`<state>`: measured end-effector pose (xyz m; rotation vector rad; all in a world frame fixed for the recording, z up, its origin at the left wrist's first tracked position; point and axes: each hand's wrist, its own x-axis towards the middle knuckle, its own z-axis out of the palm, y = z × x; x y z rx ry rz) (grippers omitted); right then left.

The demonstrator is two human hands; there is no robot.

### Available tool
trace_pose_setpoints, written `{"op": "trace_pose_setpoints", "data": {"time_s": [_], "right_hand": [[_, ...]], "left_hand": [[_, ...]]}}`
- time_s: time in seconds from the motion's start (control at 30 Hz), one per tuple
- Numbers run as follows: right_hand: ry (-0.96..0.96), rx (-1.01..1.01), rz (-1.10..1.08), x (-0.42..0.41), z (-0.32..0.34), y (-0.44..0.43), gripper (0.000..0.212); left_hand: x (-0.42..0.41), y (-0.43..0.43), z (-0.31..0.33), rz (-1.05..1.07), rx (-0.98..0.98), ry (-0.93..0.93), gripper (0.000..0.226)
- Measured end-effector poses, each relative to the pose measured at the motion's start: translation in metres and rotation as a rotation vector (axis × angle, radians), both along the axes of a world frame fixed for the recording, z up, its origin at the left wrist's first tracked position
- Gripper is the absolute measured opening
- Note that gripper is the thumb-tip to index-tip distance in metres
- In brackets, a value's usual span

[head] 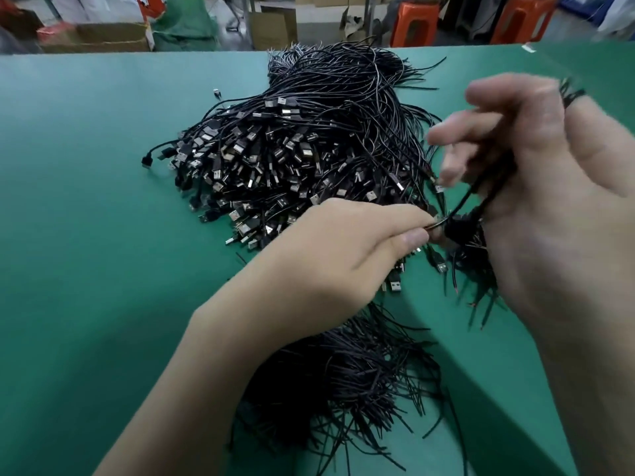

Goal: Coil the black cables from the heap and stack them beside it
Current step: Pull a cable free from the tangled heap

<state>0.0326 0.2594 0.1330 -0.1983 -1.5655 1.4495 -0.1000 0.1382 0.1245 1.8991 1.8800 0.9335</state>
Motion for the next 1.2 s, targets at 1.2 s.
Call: {"op": "trace_pose_setpoints", "data": {"time_s": [1.2], "right_hand": [[-0.601,-0.153,0.67,-0.002,-0.018,-0.011,0.055]], "left_hand": [[-0.029,-0.009,0.003,0.193,0.331,-0.297,0.014]]}}
